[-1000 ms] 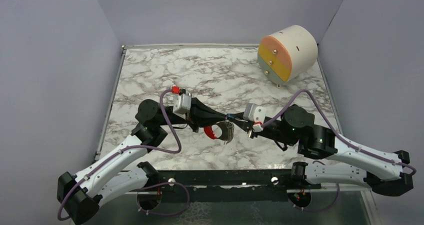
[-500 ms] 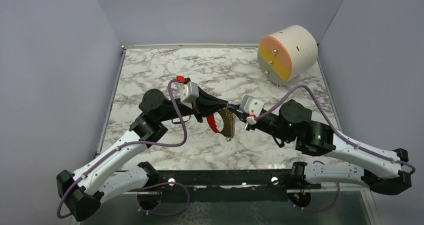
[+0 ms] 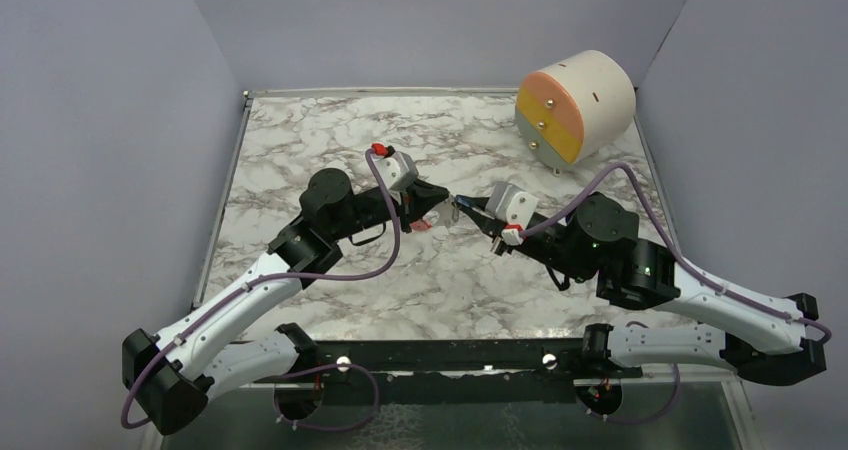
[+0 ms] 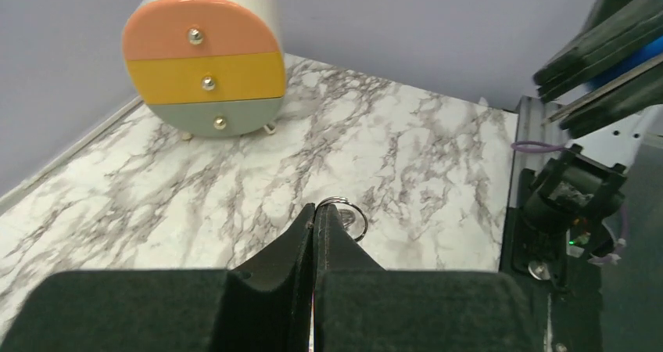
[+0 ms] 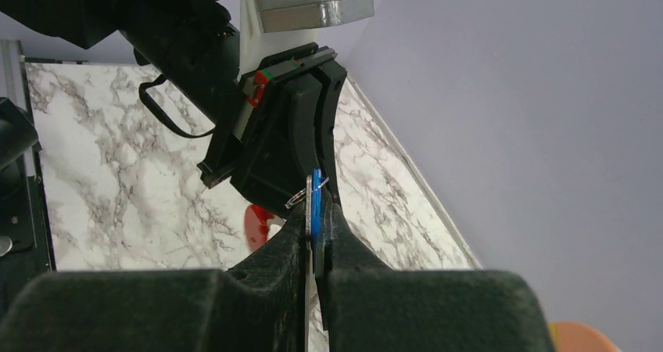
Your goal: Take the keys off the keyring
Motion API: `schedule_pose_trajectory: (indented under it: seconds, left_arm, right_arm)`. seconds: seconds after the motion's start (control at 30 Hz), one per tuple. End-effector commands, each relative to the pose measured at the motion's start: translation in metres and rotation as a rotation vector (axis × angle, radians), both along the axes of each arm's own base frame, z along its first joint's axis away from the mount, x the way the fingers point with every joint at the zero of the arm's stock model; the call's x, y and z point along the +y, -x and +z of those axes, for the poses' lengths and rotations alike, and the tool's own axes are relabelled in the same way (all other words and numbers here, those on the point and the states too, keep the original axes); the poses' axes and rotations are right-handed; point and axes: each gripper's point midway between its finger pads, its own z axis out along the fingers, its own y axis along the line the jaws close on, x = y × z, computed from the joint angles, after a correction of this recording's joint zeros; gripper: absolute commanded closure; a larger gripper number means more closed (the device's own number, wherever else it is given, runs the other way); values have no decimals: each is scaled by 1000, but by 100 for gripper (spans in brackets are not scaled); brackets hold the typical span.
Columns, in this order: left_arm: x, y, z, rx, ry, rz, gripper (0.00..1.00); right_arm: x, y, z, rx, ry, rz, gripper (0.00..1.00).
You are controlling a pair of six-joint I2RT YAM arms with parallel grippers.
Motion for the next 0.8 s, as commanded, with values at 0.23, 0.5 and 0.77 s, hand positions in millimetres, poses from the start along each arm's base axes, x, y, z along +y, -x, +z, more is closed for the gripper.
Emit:
schedule_pose_trajectory:
  seconds: [0.23,0.5,0.77]
  left_arm:
    - [27,-51,3,-42,-6,310,100]
    - [38,-84,-29,2,-59,460,100]
    - [79,-137,-59,128,-22,570,100]
  right_arm:
    - [-5,-12,-3,-12,-46,-85,99]
    - [0,-40,-39,41,1,-236,99]
    - [9,-102,-60,115,45,-321,99]
